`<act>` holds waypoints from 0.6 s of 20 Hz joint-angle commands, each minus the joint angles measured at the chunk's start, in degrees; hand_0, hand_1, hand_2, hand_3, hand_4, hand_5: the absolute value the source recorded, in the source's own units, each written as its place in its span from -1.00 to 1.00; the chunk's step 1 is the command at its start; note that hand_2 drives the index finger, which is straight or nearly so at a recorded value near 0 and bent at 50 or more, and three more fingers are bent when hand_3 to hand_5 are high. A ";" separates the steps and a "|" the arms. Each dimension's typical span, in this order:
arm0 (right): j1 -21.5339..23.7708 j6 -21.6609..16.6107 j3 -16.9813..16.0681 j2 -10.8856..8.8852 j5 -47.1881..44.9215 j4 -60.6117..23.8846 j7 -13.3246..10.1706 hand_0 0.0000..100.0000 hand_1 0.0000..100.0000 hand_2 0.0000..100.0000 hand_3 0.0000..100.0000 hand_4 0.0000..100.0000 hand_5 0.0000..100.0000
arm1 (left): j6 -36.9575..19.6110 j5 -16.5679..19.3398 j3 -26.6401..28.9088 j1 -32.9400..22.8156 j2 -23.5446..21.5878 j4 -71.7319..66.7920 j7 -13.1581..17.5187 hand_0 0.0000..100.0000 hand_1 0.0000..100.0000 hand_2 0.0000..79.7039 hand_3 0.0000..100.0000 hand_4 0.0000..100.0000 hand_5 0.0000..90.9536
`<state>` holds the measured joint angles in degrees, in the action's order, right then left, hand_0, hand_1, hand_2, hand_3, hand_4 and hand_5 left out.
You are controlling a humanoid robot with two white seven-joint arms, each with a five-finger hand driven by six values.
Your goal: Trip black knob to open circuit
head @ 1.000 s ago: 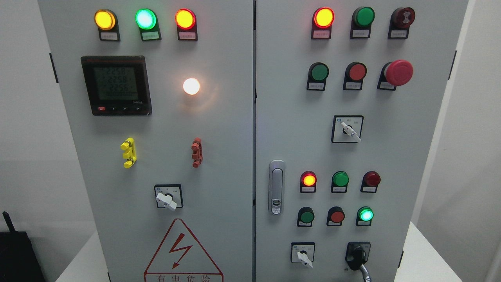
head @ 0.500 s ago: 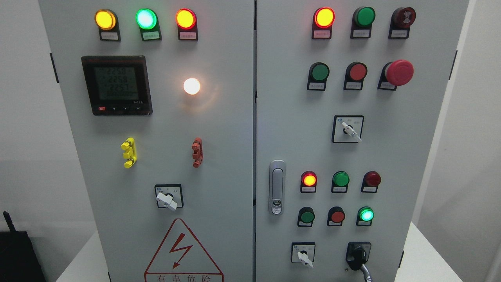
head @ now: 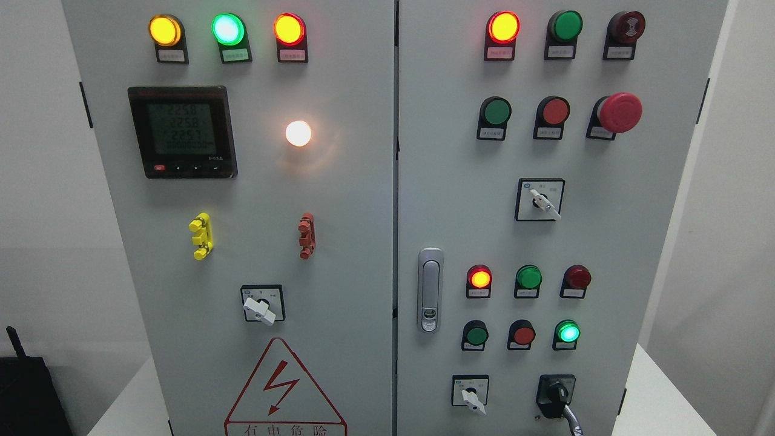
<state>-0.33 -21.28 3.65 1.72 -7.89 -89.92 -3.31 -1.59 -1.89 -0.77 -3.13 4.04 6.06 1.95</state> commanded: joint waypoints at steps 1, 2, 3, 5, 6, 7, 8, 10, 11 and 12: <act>-0.90 -1.04 -0.05 -0.22 -0.11 -1.57 0.77 1.00 0.80 -1.00 1.00 0.79 0.65 | -0.08 -0.14 0.07 0.23 0.09 0.01 -0.01 -0.76 -0.22 -1.00 -1.00 -1.00 -1.00; -0.90 -1.04 -0.14 -0.22 -0.11 -1.57 0.77 1.00 0.80 -1.00 1.00 0.79 0.65 | -0.08 -0.14 0.07 0.23 0.09 0.01 -0.01 -0.76 -0.22 -1.00 -1.00 -1.00 -1.00; -0.90 -1.04 -0.22 -0.22 -0.20 -1.57 0.77 1.00 0.80 -1.00 1.00 0.79 0.65 | -0.08 -0.14 0.07 0.14 0.09 0.01 -0.01 -0.76 -0.22 -1.00 -1.00 -1.00 -1.00; -0.90 -1.04 -0.31 -0.22 -0.20 -1.57 0.77 1.00 0.80 -1.00 1.00 0.79 0.65 | -0.08 -0.14 0.07 0.23 0.09 0.01 -0.01 -0.76 -0.22 -1.00 -1.00 -1.00 -1.00; -0.90 -1.04 -0.49 -0.40 -0.20 -1.57 0.77 1.00 0.80 -1.00 1.00 0.79 0.65 | -0.08 -0.14 0.07 0.23 0.09 0.01 -0.01 -0.76 -0.22 -1.00 -1.00 -1.00 -1.00; -0.90 -1.04 -0.57 -0.40 -0.28 -1.57 0.77 1.00 0.80 -1.00 1.00 0.79 0.65 | -0.08 -0.14 0.07 0.23 0.09 0.01 -0.01 -0.76 -0.22 -1.00 -1.00 -1.00 -1.00; -0.90 -1.04 -0.58 -0.40 -0.55 -1.57 0.77 1.00 0.80 -1.00 1.00 0.79 0.65 | -0.08 -0.14 0.07 0.23 0.09 0.01 -0.01 -0.76 -0.22 -1.00 -1.00 -1.00 -1.00; -0.90 -1.04 -0.58 -0.49 -0.72 -1.57 0.68 1.00 0.80 -1.00 1.00 0.79 0.65 | -0.08 -0.14 0.07 0.23 0.09 0.01 -0.01 -0.76 -0.22 -1.00 -1.00 -1.00 -1.00; -0.90 -1.04 -0.58 -0.49 -0.90 -1.57 0.68 1.00 0.80 -1.00 1.00 0.79 0.65 | -0.08 -0.14 0.07 0.14 0.09 0.01 -0.01 -0.76 -0.22 -1.00 -1.00 -1.00 -1.00; -0.90 -1.04 -0.58 -0.49 -0.90 -1.57 0.68 1.00 0.80 -1.00 1.00 0.79 0.65 | -0.08 -0.14 0.07 0.23 0.09 0.01 -0.01 -0.76 -0.22 -1.00 -1.00 -1.00 -1.00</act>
<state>-0.35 -21.37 3.28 1.45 -8.56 -89.96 -3.18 -1.59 -1.89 -0.77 -3.13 4.04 6.05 1.95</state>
